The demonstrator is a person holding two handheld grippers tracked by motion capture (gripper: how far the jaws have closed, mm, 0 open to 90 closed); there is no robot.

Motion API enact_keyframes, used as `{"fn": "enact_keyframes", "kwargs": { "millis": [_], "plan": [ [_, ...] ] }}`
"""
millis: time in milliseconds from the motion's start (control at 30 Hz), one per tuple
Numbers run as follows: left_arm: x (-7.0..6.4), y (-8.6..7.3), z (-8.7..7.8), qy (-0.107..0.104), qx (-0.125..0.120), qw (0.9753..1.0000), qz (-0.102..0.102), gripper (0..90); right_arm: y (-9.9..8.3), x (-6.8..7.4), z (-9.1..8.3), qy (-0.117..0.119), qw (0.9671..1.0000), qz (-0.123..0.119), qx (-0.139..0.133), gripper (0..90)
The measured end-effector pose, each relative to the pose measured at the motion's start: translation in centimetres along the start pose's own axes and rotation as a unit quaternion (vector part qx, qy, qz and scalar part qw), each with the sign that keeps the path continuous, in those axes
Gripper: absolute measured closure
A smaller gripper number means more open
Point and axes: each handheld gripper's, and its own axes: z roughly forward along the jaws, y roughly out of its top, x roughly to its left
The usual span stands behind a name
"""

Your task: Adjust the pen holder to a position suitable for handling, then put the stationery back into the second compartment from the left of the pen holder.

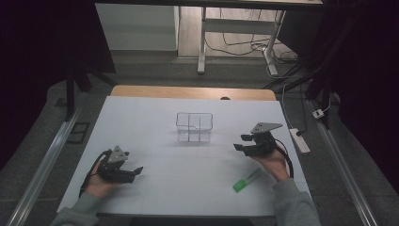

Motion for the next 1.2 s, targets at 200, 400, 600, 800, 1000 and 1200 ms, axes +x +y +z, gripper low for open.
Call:
{"fn": "enact_keyframes", "kwargs": {
  "millis": [200, 400, 600, 800, 1000, 1200],
  "plan": [
    [0.1, 0.0, 0.0, 0.0, -0.001, 1.0, -0.001, 18.4, -0.2, 0.1, -0.9, 0.009, 0.9996, -0.023, 0.011, 38.1],
    [0.0, 0.0, 0.0, 0.0, 0.001, 1.0, 0.001, 18.4, -0.1, 0.3, -1.8, 0.028, 0.998, -0.053, 0.022, 34.9],
    [0.0, 0.0, 0.0, -0.002, 0.0, 1.0, 0.001, 18.3, 0.0, 0.7, -2.6, 0.063, 0.9936, -0.083, 0.043, 31.1],
    [0.0, 0.0, -0.1, -0.002, -0.001, 1.0, -0.002, 18.3, 0.0, 1.3, -2.9, 0.086, 0.9867, -0.121, 0.067, 31.6],
    [-0.1, 0.0, -0.1, -0.002, -0.001, 1.0, 0.003, 18.3, -0.1, 1.9, -2.9, 0.105, 0.9799, -0.147, 0.083, 32.9],
    [-0.2, 0.0, -0.2, 0.0, -0.002, 1.0, 0.002, 18.3, 0.0, 2.5, -3.1, 0.127, 0.9726, -0.164, 0.105, 33.9]
  ]
}}
